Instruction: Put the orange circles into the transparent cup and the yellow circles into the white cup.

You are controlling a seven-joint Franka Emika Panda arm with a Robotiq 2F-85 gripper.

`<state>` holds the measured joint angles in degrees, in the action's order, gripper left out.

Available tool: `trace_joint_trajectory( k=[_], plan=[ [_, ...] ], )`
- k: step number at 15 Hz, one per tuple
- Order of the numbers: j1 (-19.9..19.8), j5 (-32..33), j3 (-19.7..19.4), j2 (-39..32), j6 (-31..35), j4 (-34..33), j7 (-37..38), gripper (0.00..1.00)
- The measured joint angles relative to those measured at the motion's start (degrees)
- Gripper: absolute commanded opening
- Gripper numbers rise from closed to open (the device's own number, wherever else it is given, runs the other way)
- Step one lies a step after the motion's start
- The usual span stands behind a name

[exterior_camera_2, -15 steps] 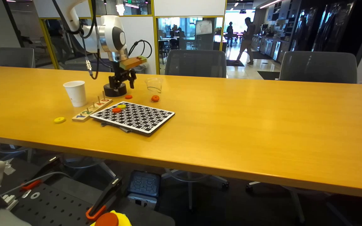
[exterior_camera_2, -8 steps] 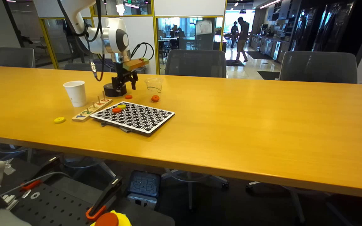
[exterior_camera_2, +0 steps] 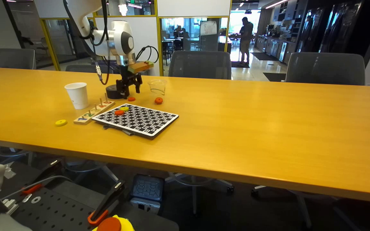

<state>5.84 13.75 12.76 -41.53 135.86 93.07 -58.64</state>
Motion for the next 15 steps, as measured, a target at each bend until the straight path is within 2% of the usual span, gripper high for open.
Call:
trace_joint_trajectory(
  k=[7, 8, 15],
  plan=[
    [0.0, -1.6, 0.2, -1.6, -1.5, -2.1, -1.3, 1.0],
    [0.0, -1.8, 0.2, -1.8, -1.7, -2.3, -1.3, 0.81],
    [0.0, -2.0, 0.2, -2.2, -1.8, -2.9, -1.4, 0.27]
  ],
)
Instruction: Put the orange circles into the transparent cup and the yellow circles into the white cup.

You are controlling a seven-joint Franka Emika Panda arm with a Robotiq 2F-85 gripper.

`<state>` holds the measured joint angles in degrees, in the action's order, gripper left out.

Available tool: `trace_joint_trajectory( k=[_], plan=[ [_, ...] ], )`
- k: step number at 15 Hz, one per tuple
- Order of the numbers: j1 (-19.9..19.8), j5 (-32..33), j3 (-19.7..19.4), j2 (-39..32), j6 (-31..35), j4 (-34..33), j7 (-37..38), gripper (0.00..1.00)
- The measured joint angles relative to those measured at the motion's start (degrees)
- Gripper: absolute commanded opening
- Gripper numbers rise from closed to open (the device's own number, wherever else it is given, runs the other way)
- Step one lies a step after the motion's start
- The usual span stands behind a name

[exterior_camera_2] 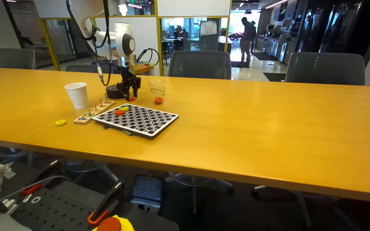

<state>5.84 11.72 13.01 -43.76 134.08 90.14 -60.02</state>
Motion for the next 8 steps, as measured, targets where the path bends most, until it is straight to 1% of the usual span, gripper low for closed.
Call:
trace_joint_trajectory(
  k=[1, 2, 3, 8],
  plan=[
    [0.0, 0.0, 0.0, 0.0, 0.0, 0.0, 0.0, 0.2],
    [0.0, 0.0, 0.0, 0.0, 0.0, 0.0, 0.0, 0.19],
    [0.0, 0.0, 0.0, 0.0, 0.0, -0.2, 0.0, 0.22],
    [0.0, -0.1, 0.0, -0.1, -0.3, -0.4, 0.1, 0.21]
  ],
)
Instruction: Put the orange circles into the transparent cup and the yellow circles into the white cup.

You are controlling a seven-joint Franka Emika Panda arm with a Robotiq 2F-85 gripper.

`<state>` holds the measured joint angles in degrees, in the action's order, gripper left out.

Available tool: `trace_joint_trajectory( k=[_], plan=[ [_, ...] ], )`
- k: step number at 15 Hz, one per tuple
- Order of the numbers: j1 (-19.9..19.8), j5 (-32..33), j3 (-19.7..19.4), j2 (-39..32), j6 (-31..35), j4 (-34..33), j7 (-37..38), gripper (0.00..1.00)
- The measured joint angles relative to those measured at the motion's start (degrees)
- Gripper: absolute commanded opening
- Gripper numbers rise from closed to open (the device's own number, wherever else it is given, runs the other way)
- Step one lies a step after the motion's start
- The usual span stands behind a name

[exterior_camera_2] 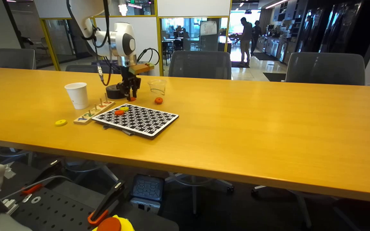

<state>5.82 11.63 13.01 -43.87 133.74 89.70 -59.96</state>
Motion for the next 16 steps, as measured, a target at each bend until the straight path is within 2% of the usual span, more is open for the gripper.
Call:
trace_joint_trajectory(
  k=[8, 16],
  plan=[
    [-0.7, 0.0, -1.7, 3.9, -3.1, -2.8, 2.7, 0.21],
    [-0.8, 1.7, -6.4, 11.7, -6.1, -3.7, 6.4, 0.21]
  ],
)
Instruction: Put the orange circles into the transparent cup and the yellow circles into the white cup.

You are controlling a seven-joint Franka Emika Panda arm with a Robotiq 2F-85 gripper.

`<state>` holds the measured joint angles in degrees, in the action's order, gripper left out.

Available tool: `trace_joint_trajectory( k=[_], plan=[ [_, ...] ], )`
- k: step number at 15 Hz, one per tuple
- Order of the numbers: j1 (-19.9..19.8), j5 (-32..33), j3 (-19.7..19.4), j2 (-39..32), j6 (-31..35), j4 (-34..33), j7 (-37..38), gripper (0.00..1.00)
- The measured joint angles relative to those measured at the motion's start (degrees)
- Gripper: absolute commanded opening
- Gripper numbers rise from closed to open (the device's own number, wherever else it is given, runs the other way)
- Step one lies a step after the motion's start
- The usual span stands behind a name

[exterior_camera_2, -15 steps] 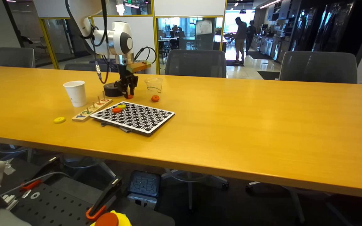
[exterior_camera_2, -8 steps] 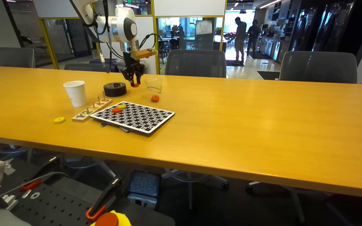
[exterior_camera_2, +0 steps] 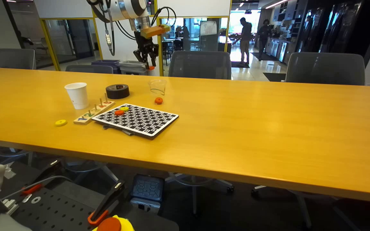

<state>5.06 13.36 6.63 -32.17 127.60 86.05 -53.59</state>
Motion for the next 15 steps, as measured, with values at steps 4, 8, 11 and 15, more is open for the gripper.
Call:
trace_joint_trajectory(
  k=[4, 8, 11, 15],
  plan=[
    [0.0, 2.0, -1.7, 0.9, -2.8, 0.0, 1.8, 0.21],
    [0.0, 3.1, -1.9, 0.9, -6.0, 0.0, 3.0, 0.21],
    [0.1, 3.3, -1.9, 0.8, -8.8, 0.0, 3.0, 0.21],
    [0.1, 3.3, -1.9, 0.7, -10.7, 0.0, 3.0, 0.21]
  ],
)
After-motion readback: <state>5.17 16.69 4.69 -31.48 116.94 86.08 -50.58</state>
